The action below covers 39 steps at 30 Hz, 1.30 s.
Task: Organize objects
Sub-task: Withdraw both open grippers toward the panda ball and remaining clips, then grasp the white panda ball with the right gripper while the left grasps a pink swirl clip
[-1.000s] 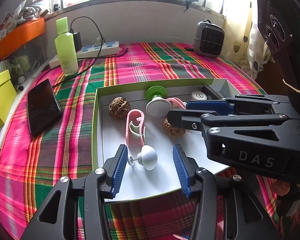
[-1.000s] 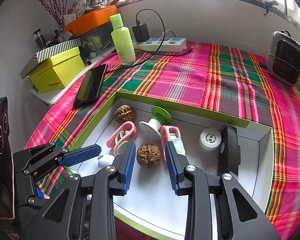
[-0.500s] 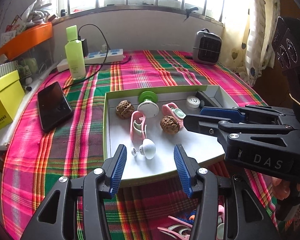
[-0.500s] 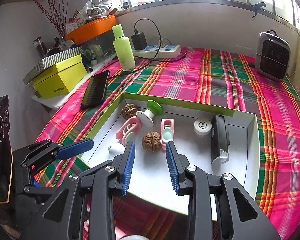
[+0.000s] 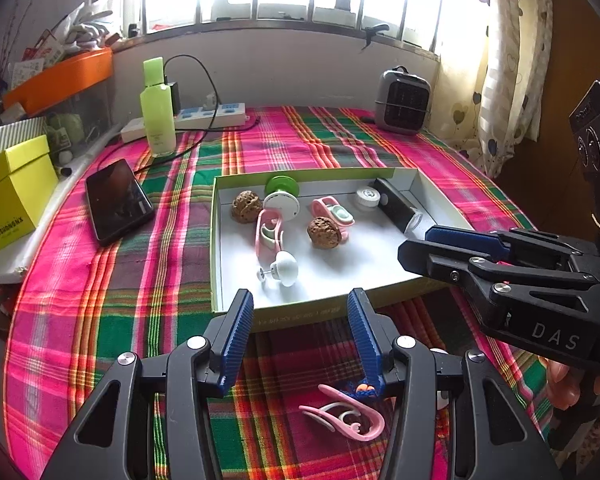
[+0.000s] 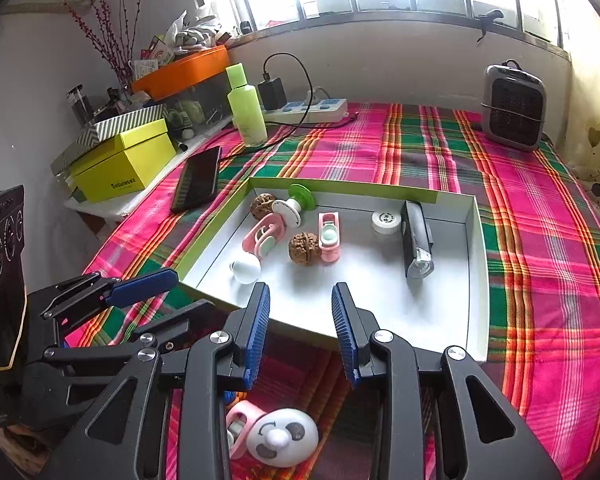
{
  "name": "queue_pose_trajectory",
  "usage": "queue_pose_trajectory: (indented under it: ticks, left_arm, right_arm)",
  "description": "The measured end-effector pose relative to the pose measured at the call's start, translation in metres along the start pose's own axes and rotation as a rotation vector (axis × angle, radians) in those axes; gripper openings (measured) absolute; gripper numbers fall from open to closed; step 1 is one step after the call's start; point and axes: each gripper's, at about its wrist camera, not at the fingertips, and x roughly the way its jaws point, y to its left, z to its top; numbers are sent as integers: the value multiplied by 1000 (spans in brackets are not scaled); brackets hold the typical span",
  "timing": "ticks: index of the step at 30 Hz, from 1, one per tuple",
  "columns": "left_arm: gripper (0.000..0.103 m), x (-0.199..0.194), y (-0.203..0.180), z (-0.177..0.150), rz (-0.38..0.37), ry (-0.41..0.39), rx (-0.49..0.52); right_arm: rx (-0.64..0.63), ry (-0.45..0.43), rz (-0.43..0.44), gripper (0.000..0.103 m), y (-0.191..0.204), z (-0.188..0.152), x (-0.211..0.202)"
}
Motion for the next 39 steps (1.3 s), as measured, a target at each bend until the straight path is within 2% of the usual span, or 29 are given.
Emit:
queue_pose_trajectory:
  ticks: [4,6,16,26,31,39]
  left_arm:
    - [48,-6,0,-9,-19,8,-5]
    - [48,-8,2,-14,-36,14,-16]
    - [52,-13,7,-35,-86,45,-39]
    - [52,-8,1,-50,-121,89,-32]
    - [53,-4,-2,-52,-125,104,-28]
    - [53,-4,0,-51,-94,105,-30]
  right_arm:
    - [10,-1,-1,36,1,-14,-9]
    - [19,0,0,44,0,-21,-13]
    - [43,25,-10,45,-3,-51,-21]
    - [6,61,-28,45,5,-67,-16]
    - [9,76,-15,45,7,-71,-12]
    - [-39,104,-39,45,14,-73,-3]
